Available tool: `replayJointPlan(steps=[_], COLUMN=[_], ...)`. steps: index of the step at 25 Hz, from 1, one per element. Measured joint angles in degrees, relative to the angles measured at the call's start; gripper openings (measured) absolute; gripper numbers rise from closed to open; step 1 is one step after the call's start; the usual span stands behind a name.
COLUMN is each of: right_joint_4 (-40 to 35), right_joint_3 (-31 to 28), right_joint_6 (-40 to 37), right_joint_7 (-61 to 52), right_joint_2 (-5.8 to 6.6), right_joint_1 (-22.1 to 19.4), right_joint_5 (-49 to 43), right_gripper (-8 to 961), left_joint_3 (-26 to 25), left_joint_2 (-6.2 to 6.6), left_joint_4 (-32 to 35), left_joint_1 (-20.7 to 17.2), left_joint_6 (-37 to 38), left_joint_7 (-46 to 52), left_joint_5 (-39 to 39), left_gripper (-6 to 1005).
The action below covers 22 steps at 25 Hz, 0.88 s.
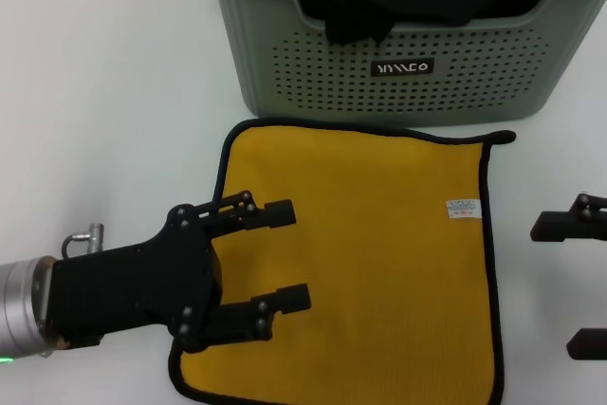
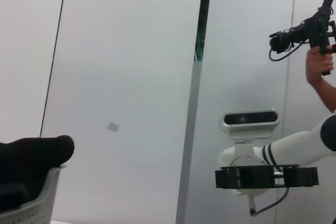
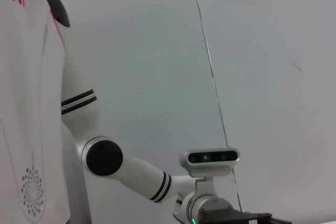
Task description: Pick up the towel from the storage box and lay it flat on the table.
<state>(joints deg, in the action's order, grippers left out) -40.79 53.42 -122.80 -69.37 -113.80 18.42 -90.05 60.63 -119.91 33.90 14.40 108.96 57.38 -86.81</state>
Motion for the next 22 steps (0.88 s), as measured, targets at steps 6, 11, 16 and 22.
replayJointPlan(steps=[6, 11, 16, 22], right_joint_4=[0.02, 0.02, 0.33, 0.5], right_joint_3=[0.27, 0.8, 0.74, 0.81], right_joint_6=[0.03, -0.06, 0.4, 0.47], right_joint_7=[0.57, 0.59, 0.66, 0.68], right_joint_2=[-0.12, -0.12, -0.24, -0.34], right_joint_1=[0.14, 0.15, 0.23, 0.32], right_joint_5=[-0.3, -0.75, -1.34, -1.78], right_gripper=[859, 859, 859, 859], left_joint_3=[-0.01, 0.01, -0.03, 0.0], left_joint_2=[0.03, 0.01, -0.03, -0.1], left_joint_4=[-0.11, -0.57, -0.93, -1.04], left_joint_1=[0.22, 0.66, 0.84, 1.11], left_joint_6=[0.08, 0.1, 0.03, -0.03], left_joint_7=[-0.07, -0.07, -0.06, -0.08], left_joint_5=[0.24, 0.21, 0.16, 0.24], left_gripper=[744, 742, 740, 740])
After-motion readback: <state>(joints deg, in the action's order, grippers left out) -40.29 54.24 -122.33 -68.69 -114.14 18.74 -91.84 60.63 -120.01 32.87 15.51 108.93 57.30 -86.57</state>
